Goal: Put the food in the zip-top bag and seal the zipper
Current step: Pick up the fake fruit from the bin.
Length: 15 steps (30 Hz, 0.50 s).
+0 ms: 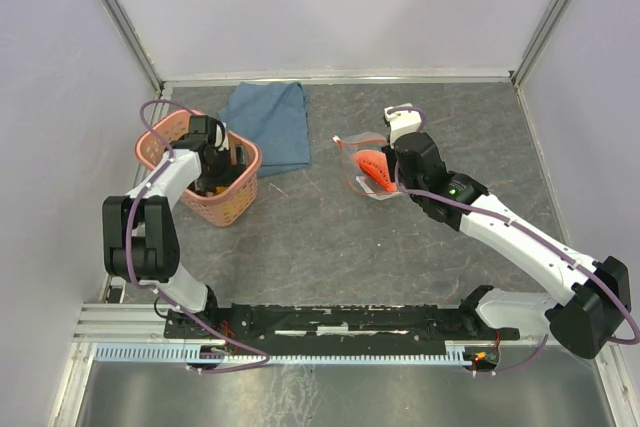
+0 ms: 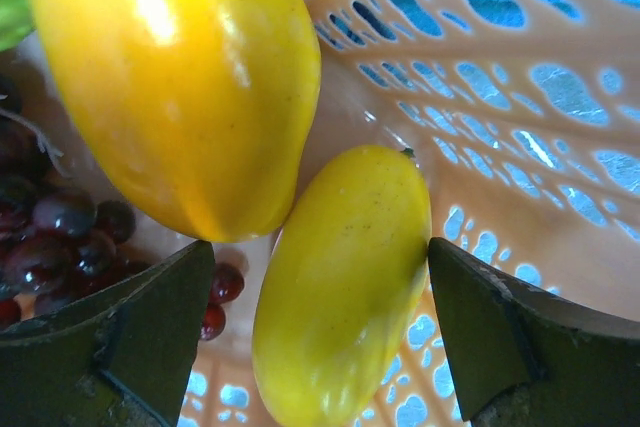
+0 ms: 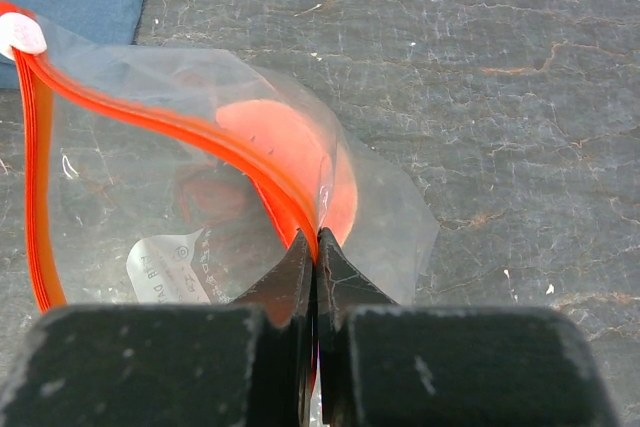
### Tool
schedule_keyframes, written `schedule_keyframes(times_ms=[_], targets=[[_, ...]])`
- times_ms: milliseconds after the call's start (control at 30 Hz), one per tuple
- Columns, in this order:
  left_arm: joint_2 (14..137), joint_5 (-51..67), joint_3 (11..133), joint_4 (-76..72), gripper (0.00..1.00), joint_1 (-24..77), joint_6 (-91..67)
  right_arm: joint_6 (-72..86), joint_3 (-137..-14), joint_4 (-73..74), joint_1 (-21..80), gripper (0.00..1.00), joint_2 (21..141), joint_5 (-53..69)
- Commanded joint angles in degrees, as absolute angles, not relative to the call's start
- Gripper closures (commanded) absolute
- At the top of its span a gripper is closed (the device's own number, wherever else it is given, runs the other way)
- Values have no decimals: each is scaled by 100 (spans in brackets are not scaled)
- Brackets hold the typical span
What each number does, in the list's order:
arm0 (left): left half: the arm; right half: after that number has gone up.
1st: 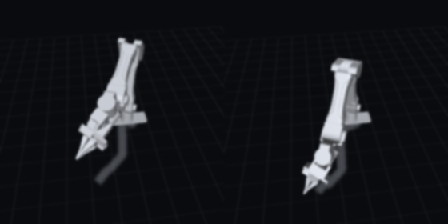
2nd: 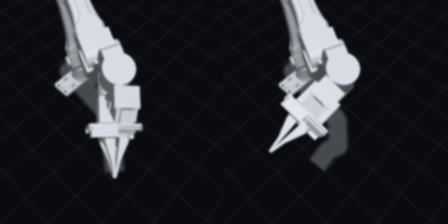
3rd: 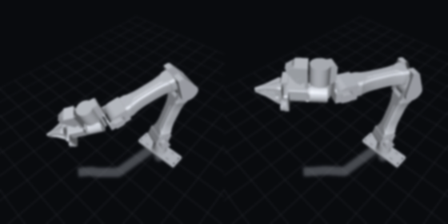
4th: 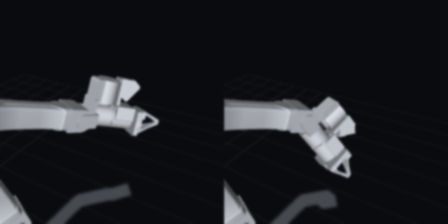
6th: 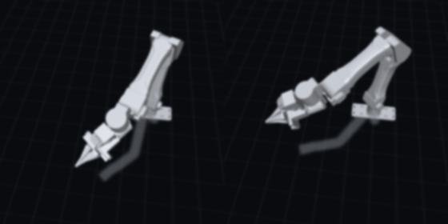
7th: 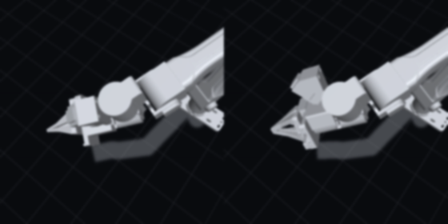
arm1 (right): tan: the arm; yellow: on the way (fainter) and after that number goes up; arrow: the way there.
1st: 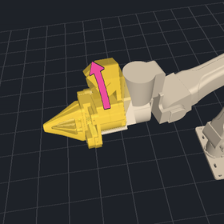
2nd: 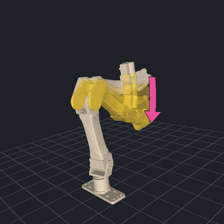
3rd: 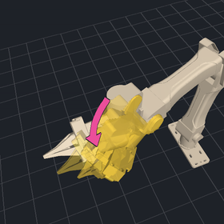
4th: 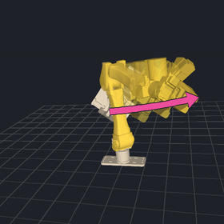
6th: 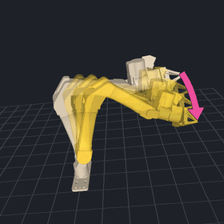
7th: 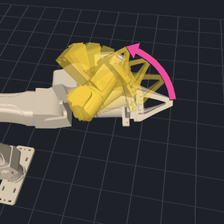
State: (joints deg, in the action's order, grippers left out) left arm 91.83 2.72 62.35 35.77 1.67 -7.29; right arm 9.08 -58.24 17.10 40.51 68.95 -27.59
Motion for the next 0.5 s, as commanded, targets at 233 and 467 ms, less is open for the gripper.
schedule_keyframes(times_ms=[233, 467], targets=[[9126, 386, 6049, 3955, 19, 150, -1477, 858, -5824, 1389, 4087, 96, 6802, -2953], [8581, 126, 5976, 4214, 31, 94, -1620, 856, -5845, 1406, 4088, 96, 6845, -2979]])
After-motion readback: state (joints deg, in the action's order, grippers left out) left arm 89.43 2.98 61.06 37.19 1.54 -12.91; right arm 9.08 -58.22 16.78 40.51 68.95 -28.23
